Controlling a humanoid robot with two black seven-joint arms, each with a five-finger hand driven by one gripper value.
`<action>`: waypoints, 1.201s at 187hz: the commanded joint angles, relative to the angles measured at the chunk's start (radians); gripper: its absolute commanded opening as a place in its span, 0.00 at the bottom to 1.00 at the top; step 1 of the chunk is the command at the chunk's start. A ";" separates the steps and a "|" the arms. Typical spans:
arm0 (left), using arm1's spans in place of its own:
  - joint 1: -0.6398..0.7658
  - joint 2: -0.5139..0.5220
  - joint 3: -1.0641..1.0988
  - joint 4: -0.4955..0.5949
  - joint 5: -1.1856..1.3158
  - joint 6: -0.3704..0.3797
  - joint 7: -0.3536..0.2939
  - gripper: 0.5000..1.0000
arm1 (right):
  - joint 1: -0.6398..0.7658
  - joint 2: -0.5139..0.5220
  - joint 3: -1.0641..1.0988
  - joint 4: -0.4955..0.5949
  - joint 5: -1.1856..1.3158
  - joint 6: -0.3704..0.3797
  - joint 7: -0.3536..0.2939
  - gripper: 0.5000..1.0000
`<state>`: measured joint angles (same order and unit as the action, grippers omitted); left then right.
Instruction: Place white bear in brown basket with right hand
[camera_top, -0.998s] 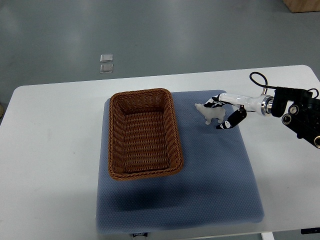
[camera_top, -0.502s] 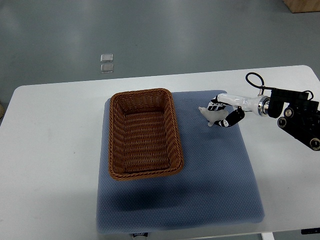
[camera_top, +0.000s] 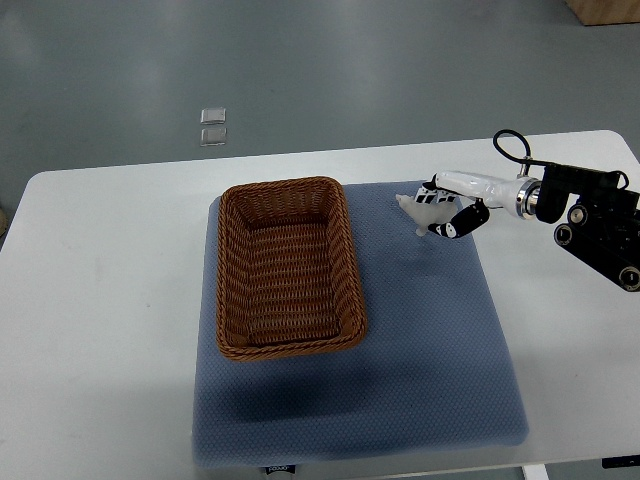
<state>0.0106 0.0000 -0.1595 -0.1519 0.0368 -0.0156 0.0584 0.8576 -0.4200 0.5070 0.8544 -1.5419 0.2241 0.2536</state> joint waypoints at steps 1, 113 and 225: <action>0.000 0.000 0.000 0.000 0.000 0.000 0.000 1.00 | 0.041 -0.006 0.001 0.044 0.002 0.008 0.001 0.00; 0.000 0.000 0.000 0.000 0.000 0.000 0.000 1.00 | 0.250 0.204 -0.203 0.110 -0.046 0.087 0.001 0.10; 0.000 0.000 0.000 0.000 0.000 0.000 0.000 1.00 | 0.244 0.199 -0.193 0.086 -0.052 0.060 0.000 0.77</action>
<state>0.0106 0.0000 -0.1595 -0.1519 0.0368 -0.0152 0.0584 1.1045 -0.2033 0.3037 0.9453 -1.5981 0.2976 0.2531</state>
